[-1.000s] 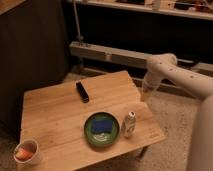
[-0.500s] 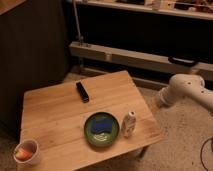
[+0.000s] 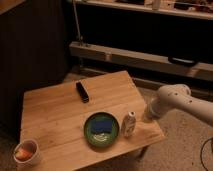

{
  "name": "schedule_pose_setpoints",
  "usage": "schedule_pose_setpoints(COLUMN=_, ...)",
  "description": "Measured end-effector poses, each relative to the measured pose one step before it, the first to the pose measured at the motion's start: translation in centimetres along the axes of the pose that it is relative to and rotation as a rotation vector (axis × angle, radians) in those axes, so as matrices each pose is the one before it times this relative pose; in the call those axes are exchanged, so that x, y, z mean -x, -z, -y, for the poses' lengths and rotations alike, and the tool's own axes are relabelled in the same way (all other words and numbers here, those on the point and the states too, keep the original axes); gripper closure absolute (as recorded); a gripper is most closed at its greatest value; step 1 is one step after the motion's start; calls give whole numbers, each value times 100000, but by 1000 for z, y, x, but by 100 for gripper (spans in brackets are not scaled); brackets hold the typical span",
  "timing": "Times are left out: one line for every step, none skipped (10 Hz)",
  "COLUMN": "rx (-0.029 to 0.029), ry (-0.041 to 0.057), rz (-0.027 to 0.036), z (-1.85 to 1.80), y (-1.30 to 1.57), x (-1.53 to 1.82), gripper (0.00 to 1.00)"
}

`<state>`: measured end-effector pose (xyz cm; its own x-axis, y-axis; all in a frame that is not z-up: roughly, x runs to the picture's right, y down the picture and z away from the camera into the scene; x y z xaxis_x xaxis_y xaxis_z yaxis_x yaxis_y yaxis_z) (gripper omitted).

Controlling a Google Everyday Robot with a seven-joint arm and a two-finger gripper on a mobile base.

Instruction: Knock the bottle over

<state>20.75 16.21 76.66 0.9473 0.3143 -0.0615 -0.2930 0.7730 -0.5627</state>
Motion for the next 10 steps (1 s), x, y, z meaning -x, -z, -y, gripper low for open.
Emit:
schedule_pose_setpoints(rx=-879, ry=-1566, rz=-8306, z=-515, y=203, x=-77, gripper=100)
schedule_pose_setpoints(rx=-1259, ry=-1874, rz=-7514, z=-517, y=317, x=20, gripper=100)
schedule_pose_setpoints(rx=-228, ry=-2533, rz=-5673, z=-418, y=217, x=-1168, gripper=100)
schedule_pose_setpoints(rx=806, ry=-2158, rz=332, z=-496, y=93, x=-1057, gripper=100)
schedule_pose_setpoints(rx=1812, ry=-2419, rz=3366, z=-529, y=-144, x=-1195, gripper=100)
schedule_pose_setpoints(rx=1028, ry=-1435, rz=2571, z=-269, y=-90, x=-468, gripper=100)
schedule_pose_setpoints(rx=2272, ry=-700, rz=1960, z=-347, y=-87, x=225, gripper=100)
schedule_pose_setpoints(rx=2363, ry=134, rz=1671, z=-432, y=33, x=252, gripper=100)
schedule_pose_setpoints(rx=3153, ry=456, rz=2079, z=-536, y=58, x=-220, gripper=100)
schedule_pose_setpoints(rx=3992, ry=2948, rz=3569, z=-1232, y=280, x=441, gripper=100)
